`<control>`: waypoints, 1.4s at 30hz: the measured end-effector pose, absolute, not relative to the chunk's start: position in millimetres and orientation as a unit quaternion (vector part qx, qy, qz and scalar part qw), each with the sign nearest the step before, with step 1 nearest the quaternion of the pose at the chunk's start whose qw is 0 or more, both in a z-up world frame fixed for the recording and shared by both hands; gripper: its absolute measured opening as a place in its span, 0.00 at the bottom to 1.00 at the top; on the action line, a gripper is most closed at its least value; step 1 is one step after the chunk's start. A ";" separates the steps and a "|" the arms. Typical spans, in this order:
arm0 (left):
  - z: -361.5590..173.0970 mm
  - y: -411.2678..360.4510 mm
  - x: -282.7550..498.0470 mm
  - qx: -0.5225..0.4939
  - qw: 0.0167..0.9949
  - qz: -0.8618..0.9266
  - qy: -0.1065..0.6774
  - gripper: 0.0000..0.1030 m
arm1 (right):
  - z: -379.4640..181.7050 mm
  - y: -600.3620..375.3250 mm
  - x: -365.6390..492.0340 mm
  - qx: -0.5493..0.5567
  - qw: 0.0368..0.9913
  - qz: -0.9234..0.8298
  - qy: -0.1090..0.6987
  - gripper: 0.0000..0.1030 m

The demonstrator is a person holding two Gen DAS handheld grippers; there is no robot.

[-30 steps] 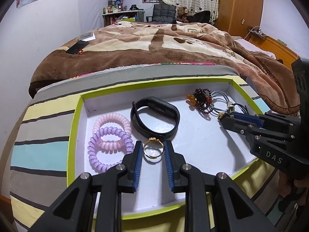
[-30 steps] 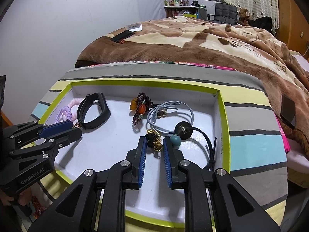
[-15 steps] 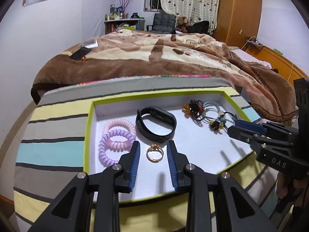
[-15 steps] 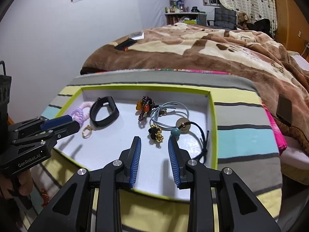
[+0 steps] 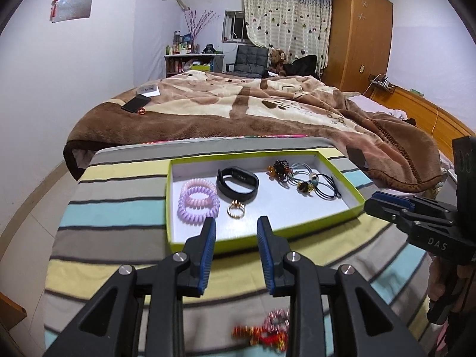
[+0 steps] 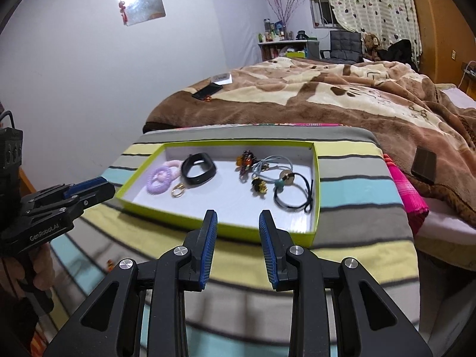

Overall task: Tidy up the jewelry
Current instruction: 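Withdraw both grippers from the box toward the remaining jewelry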

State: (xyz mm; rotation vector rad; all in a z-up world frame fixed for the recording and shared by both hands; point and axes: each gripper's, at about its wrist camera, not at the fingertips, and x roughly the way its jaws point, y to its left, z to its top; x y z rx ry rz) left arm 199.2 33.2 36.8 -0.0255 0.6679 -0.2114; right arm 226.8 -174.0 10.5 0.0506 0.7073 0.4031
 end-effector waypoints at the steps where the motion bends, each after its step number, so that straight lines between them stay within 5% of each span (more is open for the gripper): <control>1: 37.0 34.1 193.2 -0.012 0.940 -0.102 0.325 0.29 | 12.2 -175.6 219.7 0.026 0.919 0.197 0.340 0.29; 21: 36.0 33.7 89.5 -0.019 0.949 -0.088 0.302 0.29 | 20.5 -186.0 107.7 0.031 0.927 0.202 0.315 0.29; 42: 17.1 29.5 64.1 -0.021 0.941 -0.089 0.325 0.35 | 12.1 -178.4 82.1 0.019 0.920 0.213 0.329 0.29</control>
